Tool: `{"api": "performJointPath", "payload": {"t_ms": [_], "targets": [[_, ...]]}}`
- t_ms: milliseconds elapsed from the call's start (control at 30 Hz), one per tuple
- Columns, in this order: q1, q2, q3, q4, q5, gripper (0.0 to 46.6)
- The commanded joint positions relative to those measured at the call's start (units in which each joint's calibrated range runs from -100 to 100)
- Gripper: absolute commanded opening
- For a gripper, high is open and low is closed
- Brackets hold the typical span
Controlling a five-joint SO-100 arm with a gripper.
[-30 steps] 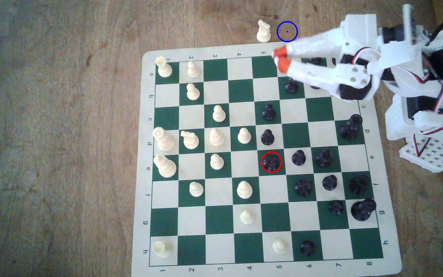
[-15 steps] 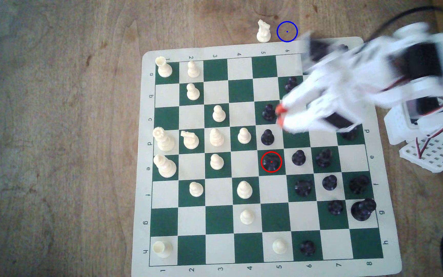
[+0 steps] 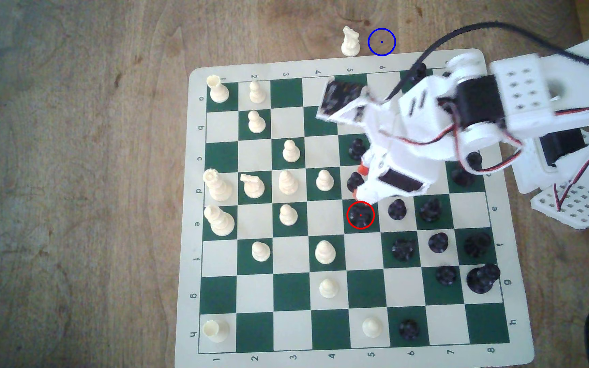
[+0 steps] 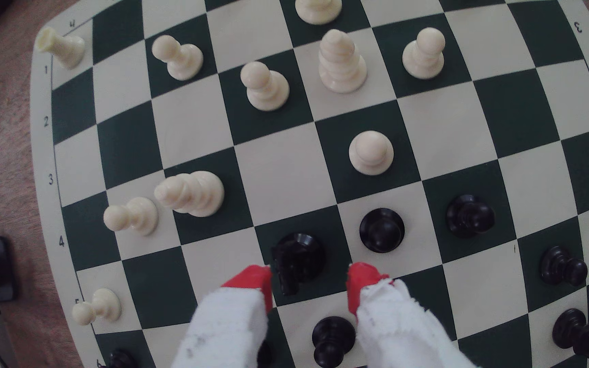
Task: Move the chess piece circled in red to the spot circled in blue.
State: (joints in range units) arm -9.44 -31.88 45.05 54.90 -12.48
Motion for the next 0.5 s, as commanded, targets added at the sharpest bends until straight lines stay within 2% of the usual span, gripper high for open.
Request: {"api": "performJointPath", "payload": {"t_ms": [0, 467], "targets": [[-0.38, 2.85, -4.98, -1.26, -0.10, 11.5], [-4.29, 10.15, -6.43, -2.57, -0.63, 12.0]]}}
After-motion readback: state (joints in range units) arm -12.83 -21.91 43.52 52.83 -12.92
